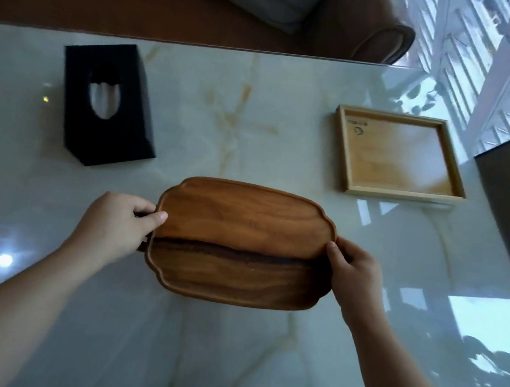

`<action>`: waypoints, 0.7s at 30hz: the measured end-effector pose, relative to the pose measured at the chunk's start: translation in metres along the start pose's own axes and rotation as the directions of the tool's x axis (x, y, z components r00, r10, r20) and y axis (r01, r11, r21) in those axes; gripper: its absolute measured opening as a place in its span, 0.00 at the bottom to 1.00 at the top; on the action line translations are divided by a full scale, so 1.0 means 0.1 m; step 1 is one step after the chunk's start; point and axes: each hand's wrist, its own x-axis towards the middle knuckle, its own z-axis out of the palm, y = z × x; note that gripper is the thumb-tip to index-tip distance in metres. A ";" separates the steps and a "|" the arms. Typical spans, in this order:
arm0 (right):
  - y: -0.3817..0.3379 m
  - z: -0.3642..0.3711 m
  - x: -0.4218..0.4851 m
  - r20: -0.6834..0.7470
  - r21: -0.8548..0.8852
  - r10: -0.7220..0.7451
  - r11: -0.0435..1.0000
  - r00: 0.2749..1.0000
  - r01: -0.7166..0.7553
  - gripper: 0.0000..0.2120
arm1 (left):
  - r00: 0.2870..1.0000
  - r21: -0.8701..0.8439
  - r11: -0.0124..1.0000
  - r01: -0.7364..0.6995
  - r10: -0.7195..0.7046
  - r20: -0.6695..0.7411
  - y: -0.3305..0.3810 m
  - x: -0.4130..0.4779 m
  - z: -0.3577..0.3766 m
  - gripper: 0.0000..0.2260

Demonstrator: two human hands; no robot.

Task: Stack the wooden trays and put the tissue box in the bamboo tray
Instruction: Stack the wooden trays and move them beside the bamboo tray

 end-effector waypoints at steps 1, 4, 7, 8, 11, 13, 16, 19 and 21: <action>0.09 -0.14 0.08 -0.010 0.002 0.008 1.000 1.000 -0.008 0.09 | 1.000 0.005 1.000 -0.003 0.003 0.003 0.12 0.01 0.15 0.07; 0.35 -0.51 0.29 -0.072 0.002 0.019 1.000 0.997 -0.019 0.08 | 0.999 -0.003 1.000 0.019 -0.019 0.041 0.40 0.03 0.61 0.09; 0.57 -0.82 0.50 -0.140 0.010 0.053 0.999 0.989 -0.052 0.07 | 0.996 -0.016 0.999 0.035 -0.034 0.086 0.60 0.04 1.04 0.07; 0.67 -0.95 0.57 -0.161 0.011 0.066 0.998 0.985 -0.065 0.07 | 0.994 -0.028 0.999 0.034 -0.031 0.106 0.68 0.04 1.20 0.05; 0.92 -1.29 0.76 -0.205 0.002 0.108 0.994 0.973 -0.110 0.08 | 0.990 -0.049 0.999 0.022 -0.016 0.137 0.92 0.04 1.62 0.05; 1.07 -1.49 0.86 -0.217 0.009 0.133 0.991 0.967 -0.134 0.08 | 0.988 -0.055 0.998 0.008 0.001 0.156 1.07 0.02 1.85 0.06; 1.24 -1.81 1.01 -0.243 -0.010 0.157 0.986 0.957 -0.165 0.10 | 0.979 -0.055 0.998 -0.026 0.036 0.201 1.30 -0.01 2.21 0.05; 1.34 -2.04 1.13 -0.267 -0.069 0.154 0.982 0.951 -0.178 0.11 | 0.973 -0.050 0.998 -0.037 0.047 0.228 1.47 -0.03 2.45 0.07; 1.38 -2.15 1.19 -0.276 -0.102 0.152 0.977 0.949 -0.186 0.11 | 0.971 -0.040 0.998 -0.039 0.047 0.236 1.55 -0.05 2.59 0.08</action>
